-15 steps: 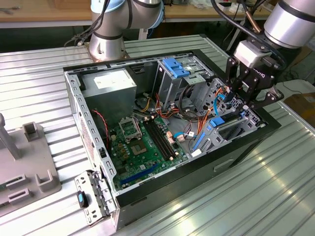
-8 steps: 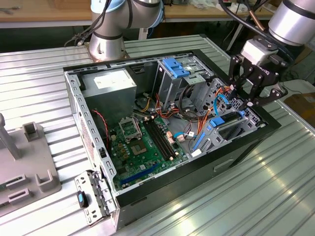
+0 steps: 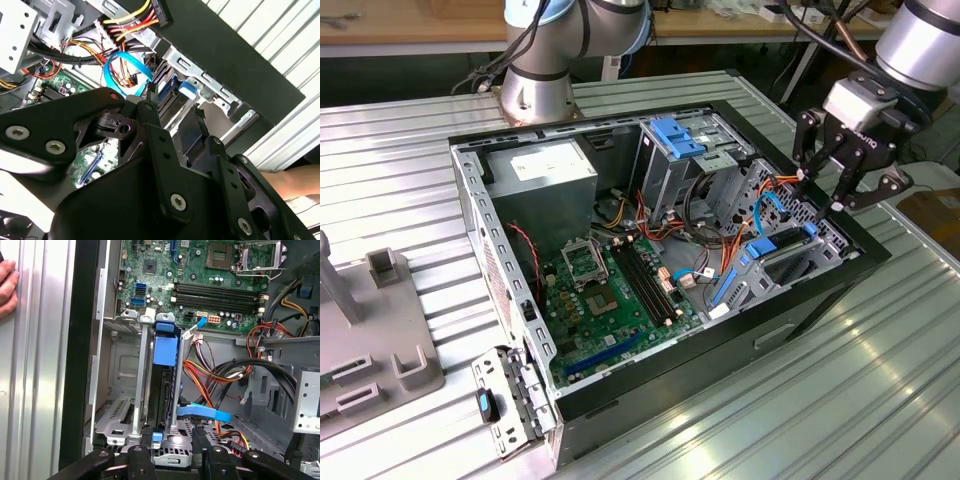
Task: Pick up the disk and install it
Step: 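Insert the first disk wire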
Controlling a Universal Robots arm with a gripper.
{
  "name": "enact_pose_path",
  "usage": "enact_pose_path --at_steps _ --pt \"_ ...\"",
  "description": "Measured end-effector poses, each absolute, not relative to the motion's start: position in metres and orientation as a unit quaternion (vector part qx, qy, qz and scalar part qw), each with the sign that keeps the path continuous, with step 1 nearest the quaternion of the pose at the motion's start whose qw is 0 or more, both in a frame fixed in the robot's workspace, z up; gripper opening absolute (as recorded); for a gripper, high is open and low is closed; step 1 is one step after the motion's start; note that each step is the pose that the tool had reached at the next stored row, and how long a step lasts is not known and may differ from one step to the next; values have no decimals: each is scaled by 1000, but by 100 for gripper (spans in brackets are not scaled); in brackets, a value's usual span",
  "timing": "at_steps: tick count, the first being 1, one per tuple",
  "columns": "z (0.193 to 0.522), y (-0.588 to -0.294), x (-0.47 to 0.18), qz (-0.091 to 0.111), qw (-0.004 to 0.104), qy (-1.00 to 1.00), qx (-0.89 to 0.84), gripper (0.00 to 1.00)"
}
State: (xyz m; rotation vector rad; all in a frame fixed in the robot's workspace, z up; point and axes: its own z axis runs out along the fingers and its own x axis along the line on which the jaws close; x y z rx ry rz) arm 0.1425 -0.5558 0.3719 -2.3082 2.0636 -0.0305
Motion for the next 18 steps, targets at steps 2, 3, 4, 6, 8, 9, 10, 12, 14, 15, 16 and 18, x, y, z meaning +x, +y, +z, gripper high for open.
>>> enact_pose_path --at_steps 2,3,4,6,8,9,10,12,14,15,16,18 --pt "372 -555 147 -10 23 662 -749 44" --pt "372 -555 147 -10 23 662 -749 44" --pt "372 -555 147 -10 23 662 -749 44" --pt "372 -555 148 -9 23 646 -763 44" --pt "372 -555 150 -8 23 609 -792 44" --pt "372 -555 150 -8 24 604 -797 44" --pt "372 -555 152 -7 24 594 -804 44" --pt "372 -555 155 -7 24 577 -816 44" --pt "372 -555 160 -6 24 563 -826 44" --pt "372 -555 162 -6 24 557 -830 44" --pt "372 -555 162 -6 24 552 -833 44" --pt "372 -555 164 -5 24 527 -849 44"
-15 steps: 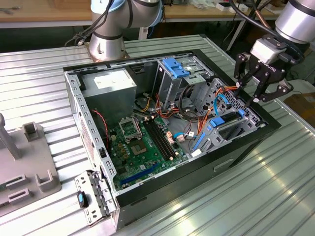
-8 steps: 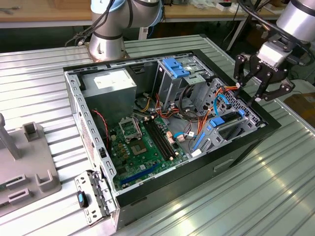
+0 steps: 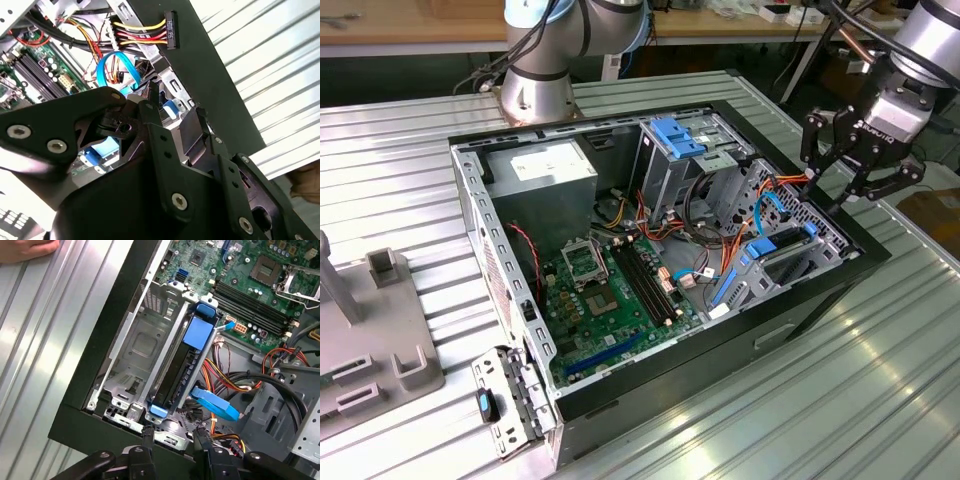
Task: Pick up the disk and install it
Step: 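Insert the first disk wire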
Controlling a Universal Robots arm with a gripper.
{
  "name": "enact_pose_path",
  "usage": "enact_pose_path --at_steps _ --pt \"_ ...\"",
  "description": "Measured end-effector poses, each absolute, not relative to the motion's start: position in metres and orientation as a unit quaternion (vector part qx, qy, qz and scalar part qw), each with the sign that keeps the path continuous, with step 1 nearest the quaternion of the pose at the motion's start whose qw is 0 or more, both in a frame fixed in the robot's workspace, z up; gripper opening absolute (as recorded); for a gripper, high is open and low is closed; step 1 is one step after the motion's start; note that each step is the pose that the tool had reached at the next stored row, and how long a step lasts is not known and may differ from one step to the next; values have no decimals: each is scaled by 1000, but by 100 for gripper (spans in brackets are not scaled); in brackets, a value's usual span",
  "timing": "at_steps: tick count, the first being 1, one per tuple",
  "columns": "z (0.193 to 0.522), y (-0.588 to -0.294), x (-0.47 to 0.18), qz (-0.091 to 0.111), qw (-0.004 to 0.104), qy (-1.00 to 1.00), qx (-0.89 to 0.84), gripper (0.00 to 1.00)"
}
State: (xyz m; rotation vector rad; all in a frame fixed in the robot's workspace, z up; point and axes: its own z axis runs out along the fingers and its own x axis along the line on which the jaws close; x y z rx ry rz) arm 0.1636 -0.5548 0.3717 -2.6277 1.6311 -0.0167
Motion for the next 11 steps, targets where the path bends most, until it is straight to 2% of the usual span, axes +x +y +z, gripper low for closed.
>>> enact_pose_path --at_steps 7,11 --pt "372 -555 167 -4 25 476 -879 44" --pt "371 -544 171 -3 25 464 -885 44"
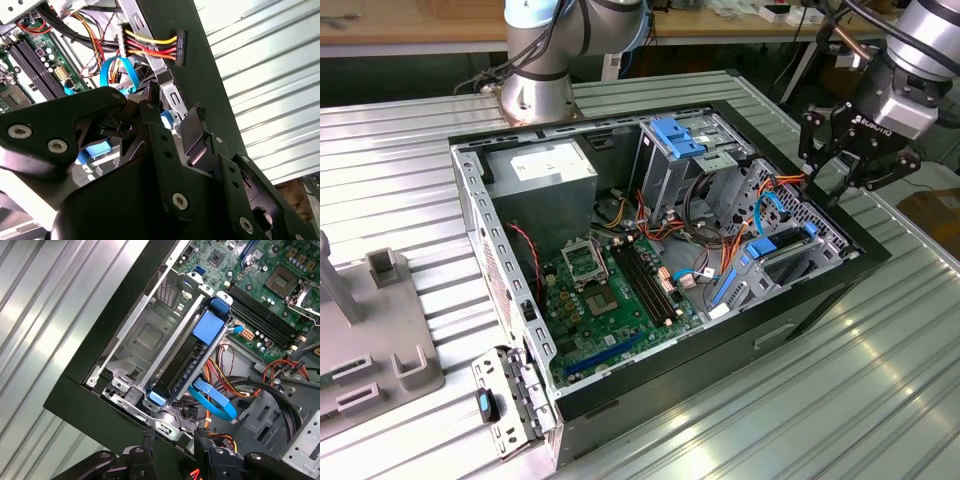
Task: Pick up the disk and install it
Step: 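Insert the first disk wire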
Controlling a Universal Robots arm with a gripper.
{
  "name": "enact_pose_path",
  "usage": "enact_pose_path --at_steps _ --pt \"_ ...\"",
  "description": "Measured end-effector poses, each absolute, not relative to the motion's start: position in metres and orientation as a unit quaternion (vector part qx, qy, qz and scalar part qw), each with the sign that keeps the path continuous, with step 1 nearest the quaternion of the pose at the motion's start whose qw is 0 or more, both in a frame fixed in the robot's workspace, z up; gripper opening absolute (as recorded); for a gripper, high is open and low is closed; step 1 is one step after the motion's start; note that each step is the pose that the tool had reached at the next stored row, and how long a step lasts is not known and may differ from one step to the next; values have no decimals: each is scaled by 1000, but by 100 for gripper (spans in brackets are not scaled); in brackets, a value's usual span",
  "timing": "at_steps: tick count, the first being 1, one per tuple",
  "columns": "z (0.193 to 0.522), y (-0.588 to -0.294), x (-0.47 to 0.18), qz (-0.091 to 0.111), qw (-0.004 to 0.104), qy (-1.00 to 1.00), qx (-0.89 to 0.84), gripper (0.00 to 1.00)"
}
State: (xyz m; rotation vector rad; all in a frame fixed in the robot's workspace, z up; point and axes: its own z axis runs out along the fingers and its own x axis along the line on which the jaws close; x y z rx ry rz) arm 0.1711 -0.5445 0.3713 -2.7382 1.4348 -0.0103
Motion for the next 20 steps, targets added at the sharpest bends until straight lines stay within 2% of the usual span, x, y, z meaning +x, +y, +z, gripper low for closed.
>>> enact_pose_path --at_steps 15,16,17,18,19,20 --pt "367 -530 188 -3 24 426 -904 44" --pt "367 -530 188 -3 24 426 -904 43" --pt "367 -530 188 -3 24 426 -904 36" --pt "367 -530 188 -3 24 426 -904 36" --pt "367 -530 188 -3 24 426 -904 29" --pt "367 -530 188 -3 24 426 -904 29"
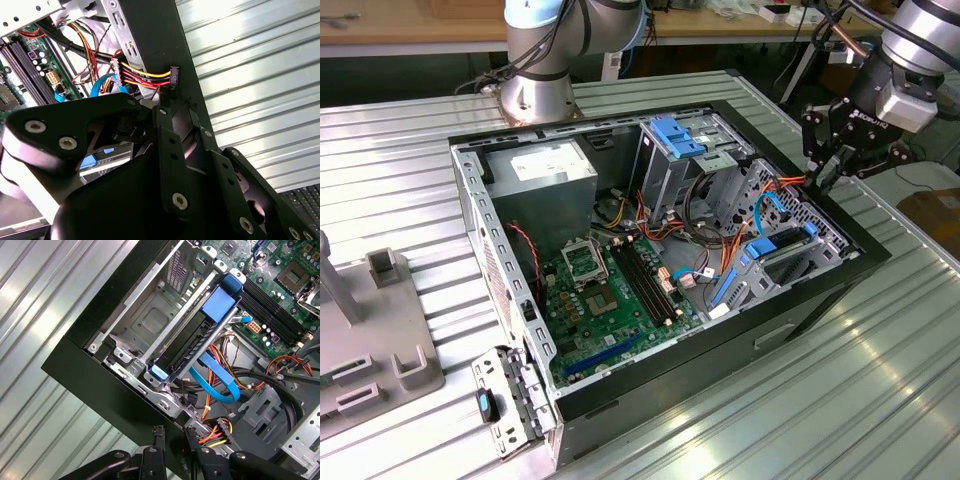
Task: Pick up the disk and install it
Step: 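Insert the first disk wire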
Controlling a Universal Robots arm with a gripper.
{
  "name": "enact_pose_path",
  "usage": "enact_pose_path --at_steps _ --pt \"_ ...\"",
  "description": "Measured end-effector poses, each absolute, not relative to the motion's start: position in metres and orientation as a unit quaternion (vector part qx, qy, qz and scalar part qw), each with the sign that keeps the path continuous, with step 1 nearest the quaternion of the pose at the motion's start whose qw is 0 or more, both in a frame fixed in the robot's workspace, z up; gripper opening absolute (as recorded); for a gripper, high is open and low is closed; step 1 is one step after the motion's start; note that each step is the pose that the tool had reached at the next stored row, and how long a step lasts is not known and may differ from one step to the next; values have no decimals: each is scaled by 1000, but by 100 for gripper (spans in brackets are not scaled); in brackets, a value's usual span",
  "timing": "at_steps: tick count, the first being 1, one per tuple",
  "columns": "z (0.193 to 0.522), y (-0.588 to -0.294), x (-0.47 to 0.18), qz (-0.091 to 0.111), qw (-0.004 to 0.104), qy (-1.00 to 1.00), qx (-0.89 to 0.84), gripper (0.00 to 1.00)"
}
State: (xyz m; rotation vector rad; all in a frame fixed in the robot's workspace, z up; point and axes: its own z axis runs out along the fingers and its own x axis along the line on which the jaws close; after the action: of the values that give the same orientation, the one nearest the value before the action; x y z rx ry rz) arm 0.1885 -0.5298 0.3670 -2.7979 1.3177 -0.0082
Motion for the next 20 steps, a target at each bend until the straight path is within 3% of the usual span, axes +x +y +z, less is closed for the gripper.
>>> enact_pose_path --at_steps 16,19,20 --pt "366 -527 189 -3 20 363 -931 29" --pt "366 -527 189 -3 20 363 -932 16" --pt "366 -527 189 -3 20 363 -932 16"
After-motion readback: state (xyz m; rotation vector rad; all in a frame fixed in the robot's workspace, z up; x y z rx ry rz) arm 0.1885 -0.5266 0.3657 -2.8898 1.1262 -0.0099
